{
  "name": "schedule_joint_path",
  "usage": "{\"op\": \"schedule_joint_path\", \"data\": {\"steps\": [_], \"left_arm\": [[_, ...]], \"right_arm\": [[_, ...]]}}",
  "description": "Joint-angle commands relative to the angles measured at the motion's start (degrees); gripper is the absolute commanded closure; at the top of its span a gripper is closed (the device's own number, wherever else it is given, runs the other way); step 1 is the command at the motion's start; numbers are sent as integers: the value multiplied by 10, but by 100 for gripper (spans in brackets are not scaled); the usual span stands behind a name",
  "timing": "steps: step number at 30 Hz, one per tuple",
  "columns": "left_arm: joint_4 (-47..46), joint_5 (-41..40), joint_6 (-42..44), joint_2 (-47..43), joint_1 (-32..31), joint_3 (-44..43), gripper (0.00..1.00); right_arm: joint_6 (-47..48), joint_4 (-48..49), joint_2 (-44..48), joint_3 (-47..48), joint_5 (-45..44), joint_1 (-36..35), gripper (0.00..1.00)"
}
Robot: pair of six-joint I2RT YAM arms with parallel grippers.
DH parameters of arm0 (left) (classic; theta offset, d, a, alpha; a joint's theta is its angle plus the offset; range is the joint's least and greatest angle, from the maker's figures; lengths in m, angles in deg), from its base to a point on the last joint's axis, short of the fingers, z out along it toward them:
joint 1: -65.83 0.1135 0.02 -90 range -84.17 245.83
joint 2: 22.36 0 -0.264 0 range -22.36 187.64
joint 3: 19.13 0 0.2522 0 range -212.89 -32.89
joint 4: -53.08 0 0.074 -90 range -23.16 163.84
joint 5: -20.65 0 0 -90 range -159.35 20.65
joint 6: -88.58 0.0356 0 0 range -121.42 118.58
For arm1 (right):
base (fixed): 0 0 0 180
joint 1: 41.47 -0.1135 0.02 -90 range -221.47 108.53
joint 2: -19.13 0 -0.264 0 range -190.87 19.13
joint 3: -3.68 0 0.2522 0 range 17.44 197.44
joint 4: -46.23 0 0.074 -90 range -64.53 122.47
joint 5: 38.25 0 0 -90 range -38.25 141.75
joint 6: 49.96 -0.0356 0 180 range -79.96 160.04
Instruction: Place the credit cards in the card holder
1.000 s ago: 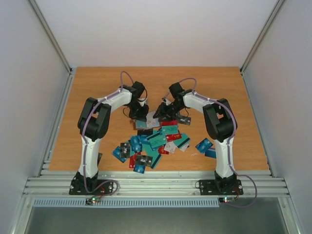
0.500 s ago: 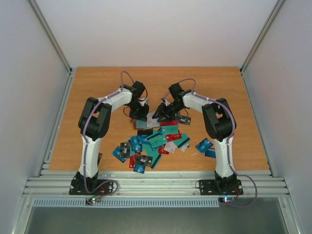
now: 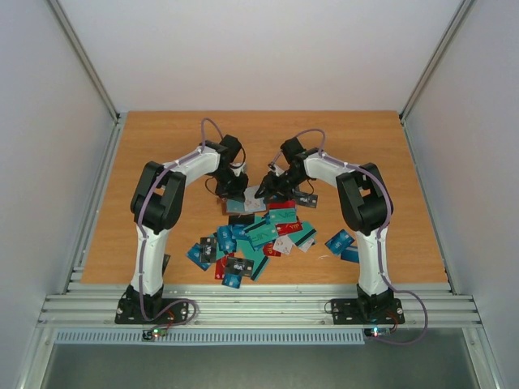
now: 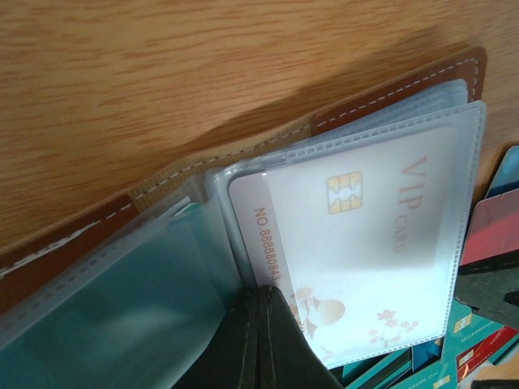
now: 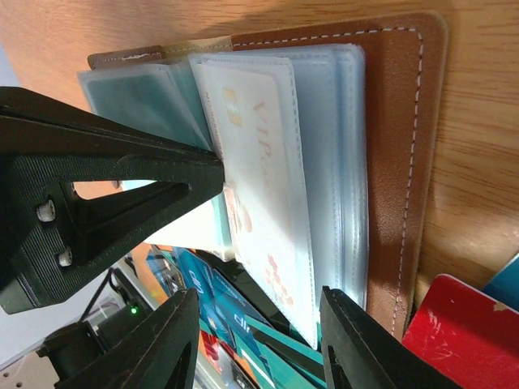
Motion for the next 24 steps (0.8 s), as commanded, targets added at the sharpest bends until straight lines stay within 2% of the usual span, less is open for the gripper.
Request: {"op": "schedule_joint_path", "data": {"steps": [1,16,24], "left_arm": [[3,-8,8,30,-1,-8,100],[5,4,10,29,-1,-14,100],[0,16,-8,-3,-1,-14,100]], "right_arm": [[15,-3,-7,13,6,-1,58],[-24,32,-27,20,46,-4,58],[-26,18,-34,48,45,-23,58]]}}
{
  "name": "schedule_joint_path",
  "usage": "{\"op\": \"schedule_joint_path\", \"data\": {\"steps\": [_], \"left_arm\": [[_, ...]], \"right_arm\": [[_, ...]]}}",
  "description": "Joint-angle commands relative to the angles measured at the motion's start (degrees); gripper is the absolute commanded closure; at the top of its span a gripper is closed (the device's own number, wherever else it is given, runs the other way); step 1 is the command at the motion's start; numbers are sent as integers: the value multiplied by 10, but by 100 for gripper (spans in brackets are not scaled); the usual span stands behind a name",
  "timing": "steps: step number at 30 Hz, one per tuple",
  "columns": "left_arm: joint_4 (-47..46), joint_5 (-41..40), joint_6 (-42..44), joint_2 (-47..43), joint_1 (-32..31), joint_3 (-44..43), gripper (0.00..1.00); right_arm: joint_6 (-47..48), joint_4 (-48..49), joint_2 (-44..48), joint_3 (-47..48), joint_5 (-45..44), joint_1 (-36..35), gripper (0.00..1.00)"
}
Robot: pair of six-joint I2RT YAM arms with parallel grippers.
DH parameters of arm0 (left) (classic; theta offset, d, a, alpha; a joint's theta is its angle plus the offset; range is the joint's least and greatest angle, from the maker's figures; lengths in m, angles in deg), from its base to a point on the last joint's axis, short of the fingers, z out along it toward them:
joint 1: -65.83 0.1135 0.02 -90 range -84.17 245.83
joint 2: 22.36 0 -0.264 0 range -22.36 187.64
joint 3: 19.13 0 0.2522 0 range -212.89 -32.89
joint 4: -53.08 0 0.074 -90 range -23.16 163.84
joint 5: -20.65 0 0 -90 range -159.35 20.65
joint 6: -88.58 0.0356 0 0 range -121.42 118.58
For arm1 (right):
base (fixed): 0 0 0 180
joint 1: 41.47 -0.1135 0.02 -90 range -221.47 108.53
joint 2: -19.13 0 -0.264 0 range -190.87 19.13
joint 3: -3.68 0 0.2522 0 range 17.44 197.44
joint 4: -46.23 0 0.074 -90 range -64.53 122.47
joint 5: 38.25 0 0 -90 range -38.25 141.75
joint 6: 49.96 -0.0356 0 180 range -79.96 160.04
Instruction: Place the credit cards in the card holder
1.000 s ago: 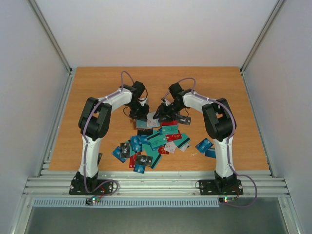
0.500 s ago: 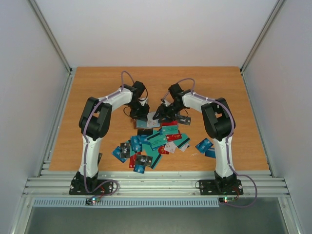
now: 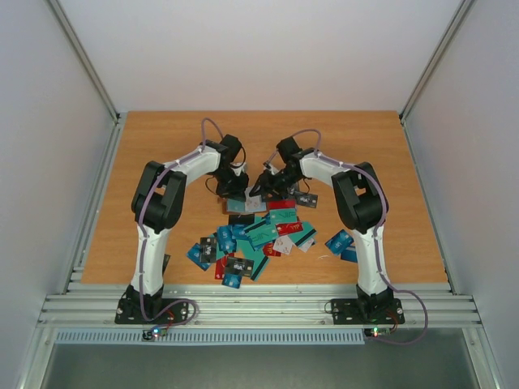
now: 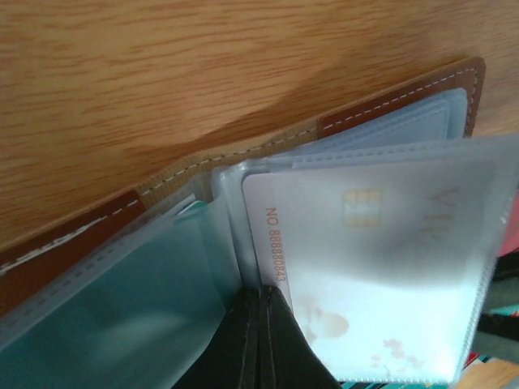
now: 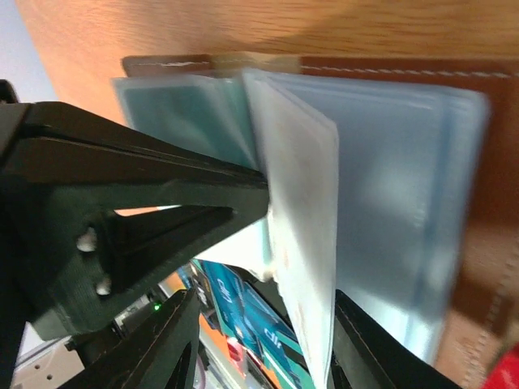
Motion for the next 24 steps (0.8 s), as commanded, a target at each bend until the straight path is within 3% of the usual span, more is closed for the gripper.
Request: {"op": "schedule_joint_path", "data": {"steps": [1,8,24], "left_arm": [[-5,7,-10,-17,-1,-6,100],[-9,8,-30,-64,9,9,98],[-13,-4,-30,-232,103,149,96]], "right_arm": [[0,-9,-13,37,7,-20,58],[0,-40,-29,75,-4,-34,59],[5,-97,-92,195,-7,-74,59]]}}
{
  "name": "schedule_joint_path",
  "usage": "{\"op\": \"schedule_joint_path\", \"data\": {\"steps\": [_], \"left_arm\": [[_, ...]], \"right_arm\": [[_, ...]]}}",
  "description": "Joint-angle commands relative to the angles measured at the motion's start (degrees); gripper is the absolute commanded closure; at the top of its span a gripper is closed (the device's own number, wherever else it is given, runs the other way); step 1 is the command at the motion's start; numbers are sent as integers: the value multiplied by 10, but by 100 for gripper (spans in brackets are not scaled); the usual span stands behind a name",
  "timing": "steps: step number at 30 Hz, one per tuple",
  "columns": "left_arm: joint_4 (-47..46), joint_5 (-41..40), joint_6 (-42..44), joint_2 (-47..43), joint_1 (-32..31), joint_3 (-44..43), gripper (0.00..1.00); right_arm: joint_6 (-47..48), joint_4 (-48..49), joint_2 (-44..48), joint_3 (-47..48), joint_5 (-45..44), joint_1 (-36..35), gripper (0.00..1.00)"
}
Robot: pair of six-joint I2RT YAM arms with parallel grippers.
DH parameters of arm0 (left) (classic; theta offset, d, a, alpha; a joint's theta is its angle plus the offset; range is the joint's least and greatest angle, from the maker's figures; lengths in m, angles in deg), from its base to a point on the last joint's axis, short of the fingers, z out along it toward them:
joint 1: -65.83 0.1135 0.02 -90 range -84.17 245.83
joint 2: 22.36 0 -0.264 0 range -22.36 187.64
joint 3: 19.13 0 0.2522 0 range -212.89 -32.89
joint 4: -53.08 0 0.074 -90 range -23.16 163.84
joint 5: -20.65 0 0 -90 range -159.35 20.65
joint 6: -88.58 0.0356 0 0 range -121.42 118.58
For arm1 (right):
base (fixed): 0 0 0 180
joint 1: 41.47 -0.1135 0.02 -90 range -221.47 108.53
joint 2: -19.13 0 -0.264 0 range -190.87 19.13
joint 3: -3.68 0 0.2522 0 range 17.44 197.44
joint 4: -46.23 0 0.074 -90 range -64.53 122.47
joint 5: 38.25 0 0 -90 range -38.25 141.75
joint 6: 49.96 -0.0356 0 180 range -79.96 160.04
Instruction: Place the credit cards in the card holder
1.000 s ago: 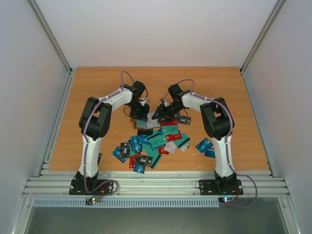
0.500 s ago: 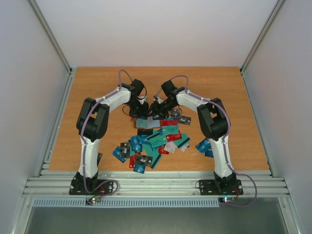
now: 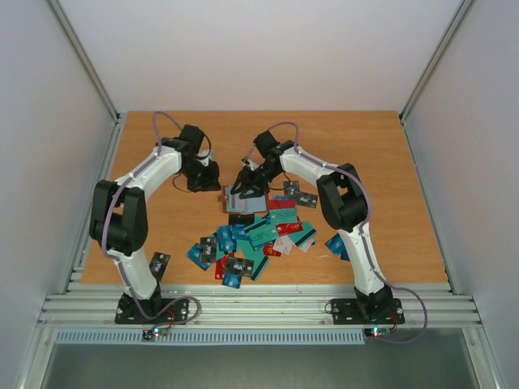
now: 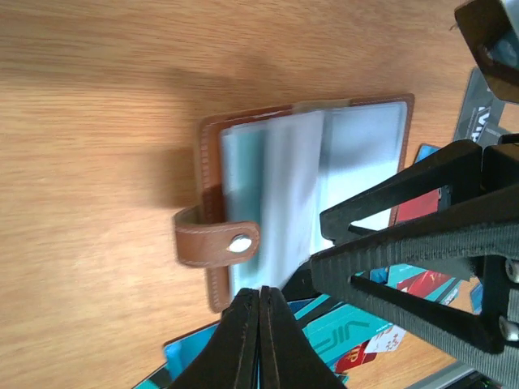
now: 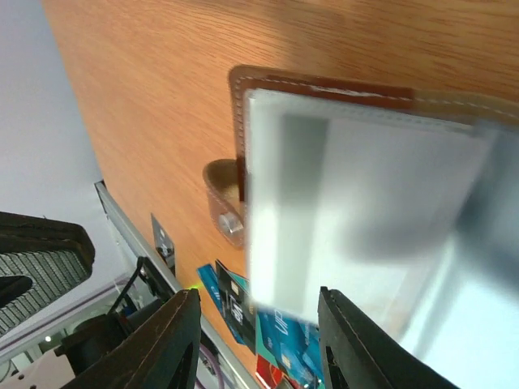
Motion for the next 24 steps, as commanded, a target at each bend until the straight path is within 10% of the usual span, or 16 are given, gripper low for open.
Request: {"op": "schedule_joint_path", "data": {"steps": [1,24], "left_arm": [[4,-11,15,-44,19,32,96],[25,-51,71,-140,15,77,83]], "right_arm": [[3,-26,-31,43,1,-16,59],[43,-81,104,11,-81,-19,58]]}}
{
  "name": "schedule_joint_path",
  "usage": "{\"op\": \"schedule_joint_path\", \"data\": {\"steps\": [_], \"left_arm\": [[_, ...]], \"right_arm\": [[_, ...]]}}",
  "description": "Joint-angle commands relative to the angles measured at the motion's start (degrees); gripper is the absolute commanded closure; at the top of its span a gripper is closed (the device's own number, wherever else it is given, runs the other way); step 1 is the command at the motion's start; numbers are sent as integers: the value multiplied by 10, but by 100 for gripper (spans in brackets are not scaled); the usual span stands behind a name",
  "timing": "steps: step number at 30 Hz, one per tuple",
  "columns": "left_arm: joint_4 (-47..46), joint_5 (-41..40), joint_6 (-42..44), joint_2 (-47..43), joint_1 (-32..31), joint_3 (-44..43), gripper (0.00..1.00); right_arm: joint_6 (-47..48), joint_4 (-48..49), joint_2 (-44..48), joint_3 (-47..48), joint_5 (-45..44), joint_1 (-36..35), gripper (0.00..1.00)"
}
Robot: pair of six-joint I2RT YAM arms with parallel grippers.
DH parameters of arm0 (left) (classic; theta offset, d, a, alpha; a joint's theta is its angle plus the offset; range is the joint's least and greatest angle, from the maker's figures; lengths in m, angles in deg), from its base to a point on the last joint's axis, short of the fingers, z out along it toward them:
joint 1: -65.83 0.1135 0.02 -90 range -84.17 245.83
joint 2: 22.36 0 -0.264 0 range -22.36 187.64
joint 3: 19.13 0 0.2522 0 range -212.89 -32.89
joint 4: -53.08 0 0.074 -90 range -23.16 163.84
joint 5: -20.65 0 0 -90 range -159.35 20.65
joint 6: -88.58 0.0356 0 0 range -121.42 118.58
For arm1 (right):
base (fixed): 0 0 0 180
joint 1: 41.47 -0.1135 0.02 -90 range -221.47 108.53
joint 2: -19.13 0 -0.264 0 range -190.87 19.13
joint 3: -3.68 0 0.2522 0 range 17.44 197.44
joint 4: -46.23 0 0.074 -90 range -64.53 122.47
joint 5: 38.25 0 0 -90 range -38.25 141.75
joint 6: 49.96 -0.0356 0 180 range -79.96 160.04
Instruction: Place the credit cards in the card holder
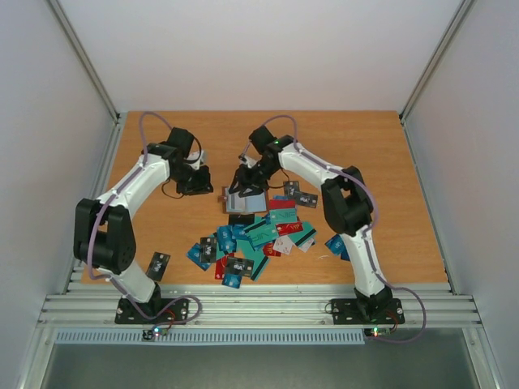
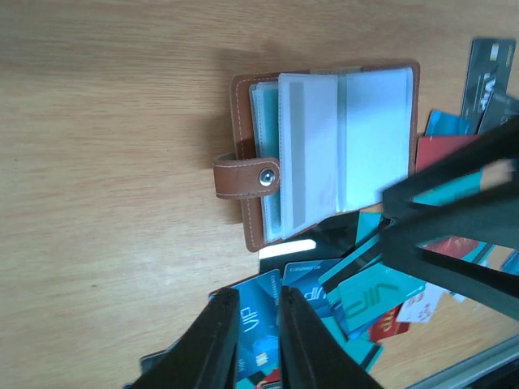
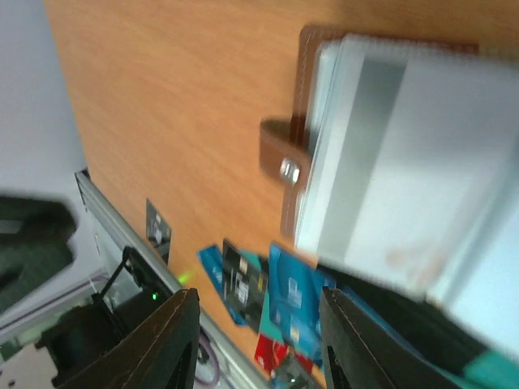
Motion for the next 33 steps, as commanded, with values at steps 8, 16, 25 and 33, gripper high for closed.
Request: {"op": "schedule_joint_path", "data": {"steps": [8,16,25,33], "left_arm": [[-8,-5,43,-87,-80,44,67],[-92,40,7,-107,-169,100,61],[-105,27,-23,33,-219,-13,66],[-74,41,-15,175,-232,-142,70]], "right_arm": [[-36,47,285,-285,-74,68,57],[-89,120,425,-514,-59,148,56],[-143,240,441,-627,28,232,55],[-162,283,409,-639,39,246,54]]}}
